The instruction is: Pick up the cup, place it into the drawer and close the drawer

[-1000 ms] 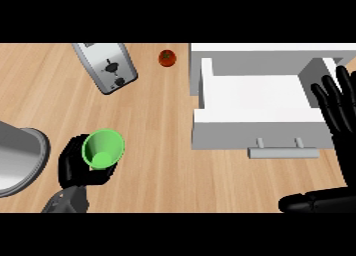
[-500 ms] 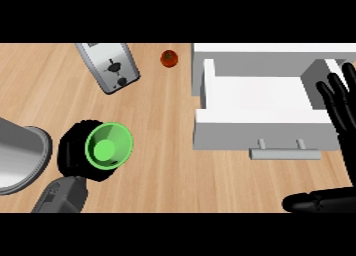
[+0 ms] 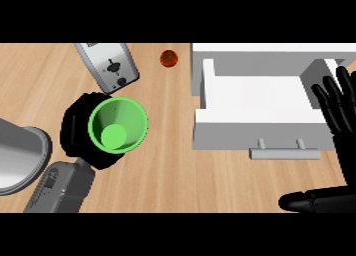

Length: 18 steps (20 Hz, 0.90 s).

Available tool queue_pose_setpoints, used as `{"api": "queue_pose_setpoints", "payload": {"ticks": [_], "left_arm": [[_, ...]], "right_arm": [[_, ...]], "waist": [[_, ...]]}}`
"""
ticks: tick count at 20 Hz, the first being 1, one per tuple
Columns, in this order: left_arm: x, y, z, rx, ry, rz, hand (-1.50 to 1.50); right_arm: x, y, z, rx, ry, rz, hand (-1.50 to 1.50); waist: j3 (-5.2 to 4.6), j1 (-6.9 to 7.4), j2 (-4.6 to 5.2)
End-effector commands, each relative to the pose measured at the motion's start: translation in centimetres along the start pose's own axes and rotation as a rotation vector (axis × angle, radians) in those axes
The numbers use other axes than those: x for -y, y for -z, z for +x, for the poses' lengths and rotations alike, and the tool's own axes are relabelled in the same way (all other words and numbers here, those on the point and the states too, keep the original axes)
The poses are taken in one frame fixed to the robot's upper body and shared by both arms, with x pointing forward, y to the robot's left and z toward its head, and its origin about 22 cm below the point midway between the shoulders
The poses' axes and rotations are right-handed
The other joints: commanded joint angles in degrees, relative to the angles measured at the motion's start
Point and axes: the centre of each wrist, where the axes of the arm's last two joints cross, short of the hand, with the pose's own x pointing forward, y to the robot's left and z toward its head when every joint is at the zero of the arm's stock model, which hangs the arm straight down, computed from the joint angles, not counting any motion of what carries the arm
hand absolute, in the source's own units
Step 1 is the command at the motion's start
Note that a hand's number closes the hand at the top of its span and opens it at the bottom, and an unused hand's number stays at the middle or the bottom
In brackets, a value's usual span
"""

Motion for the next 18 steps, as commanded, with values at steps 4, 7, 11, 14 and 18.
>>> {"api": "queue_pose_setpoints", "payload": {"ticks": [4, 7, 11, 14, 18], "left_arm": [[4.5, 6.6, 3.9, 0.034, 0.008, -0.021, 1.50], [5.8, 9.3, 4.8, 0.035, 0.022, -0.047, 1.50], [9.0, 11.4, 5.8, 0.027, 0.060, -0.053, 1.50], [11.6, 13.7, 7.1, 0.024, 0.058, -0.065, 1.50], [11.4, 15.7, 6.7, 0.017, 0.093, -0.075, 1.50]], "right_arm": [[0.1, -0.7, -1.2, 0.013, -0.001, -0.006, -1.50], [0.2, 0.5, -2.0, 0.014, -0.035, 0.000, -1.50], [-0.3, -0.5, 0.4, 0.014, -0.006, 0.011, -1.50], [1.6, 0.7, 0.0, 0.022, -0.009, -0.010, -1.50], [1.0, -0.5, -0.5, -0.001, -0.023, 0.000, -1.50]], "waist": [[-0.02, -0.45, 0.12], [-0.02, -0.42, 0.21], [-0.03, -0.74, 0.13], [-0.01, -0.67, 0.19], [-0.03, -0.79, 0.21]]}}
